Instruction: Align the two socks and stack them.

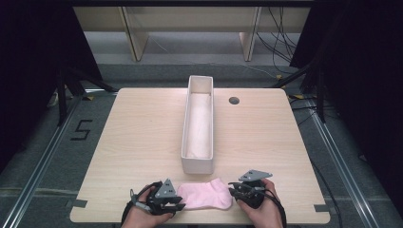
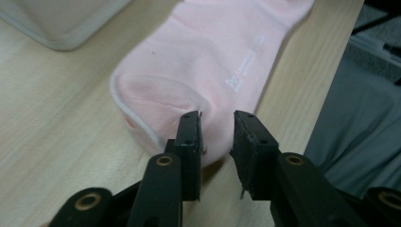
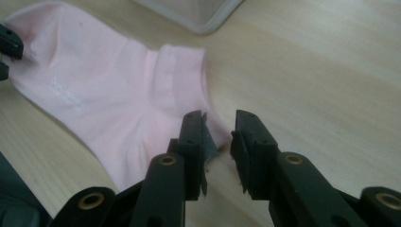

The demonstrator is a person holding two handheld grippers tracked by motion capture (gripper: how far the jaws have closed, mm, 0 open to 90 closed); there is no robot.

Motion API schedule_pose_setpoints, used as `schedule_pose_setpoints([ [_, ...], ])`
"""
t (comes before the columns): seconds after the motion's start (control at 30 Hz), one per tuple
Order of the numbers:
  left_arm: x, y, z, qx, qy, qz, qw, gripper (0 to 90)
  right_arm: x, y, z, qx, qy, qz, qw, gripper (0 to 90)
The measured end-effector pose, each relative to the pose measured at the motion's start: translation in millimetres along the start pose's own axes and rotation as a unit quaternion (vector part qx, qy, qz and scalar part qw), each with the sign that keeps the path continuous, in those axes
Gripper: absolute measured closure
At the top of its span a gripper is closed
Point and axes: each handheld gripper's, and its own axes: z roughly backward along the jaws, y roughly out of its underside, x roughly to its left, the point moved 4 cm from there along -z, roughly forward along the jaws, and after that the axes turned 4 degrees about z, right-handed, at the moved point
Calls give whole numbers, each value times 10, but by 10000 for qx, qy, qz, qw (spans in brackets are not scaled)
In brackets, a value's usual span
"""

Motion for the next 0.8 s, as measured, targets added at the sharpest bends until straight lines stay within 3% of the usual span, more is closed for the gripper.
schedule_pose_setpoints([
  [0.03,27,-5,39,-77,-70,66,9999,688,3,-18,20,-21,19,-110,9999,730],
  [0.1,105,-5,112,-263,-218,294,9990,652,-41,-62,28,-92,-71,-93,9999,721],
  [0.17,165,11,155,-384,-323,471,9976,622,-55,-73,34,-34,16,-174,9998,710],
  [0.2,213,29,183,-386,-436,504,9970,600,-91,-83,11,-145,34,-2,9999,706],
  [0.23,248,46,211,-402,-454,560,9966,582,-70,-87,19,-80,24,-205,9998,701],
  [0.27,283,62,228,-459,-511,668,9954,563,-85,-94,13,-110,-11,-107,9999,698],
  [0.3,293,70,243,-560,-479,842,9937,549,-80,-99,8,-164,-75,-137,9997,695],
  [0.33,317,82,264,-593,-509,911,9928,536,-95,-97,12,-221,7,-92,9997,694],
  [0.37,331,88,277,-671,-476,991,9917,523,-54,-95,32,-154,-13,-412,9990,694],
  [0.43,357,93,308,-799,-417,1159,9892,503,-73,-86,47,-129,-83,-451,9989,691],
  [0.47,362,84,314,-941,-364,1291,9865,493,-75,-84,58,-149,-3,-504,9986,690],
  [0.53,374,74,328,-1043,-324,1389,9843,476,-116,-76,64,-165,14,-418,9990,688],
  [0.6,377,63,329,-1135,-288,1428,9828,471,-122,-65,67,-125,-13,-542,9985,684],
  [0.63,374,59,334,-1145,-320,1402,9830,477,-134,-65,51,-225,-75,-493,9985,682],
  [0.67,370,53,336,-1179,-367,1369,9829,487,-109,-58,69,-132,-81,-673,9976,681],
  [0.7,363,45,329,-1234,-309,1364,9825,492,-139,-58,60,-198,-43,-522,9984,679],
  [0.77,351,36,328,-1261,-299,1333,9826,491,-135,-56,67,-179,-61,-604,9980,677],
  [0.8,347,33,332,-1254,-358,1332,9825,491,-148,-57,75,-207,14,-521,9984,676],
])
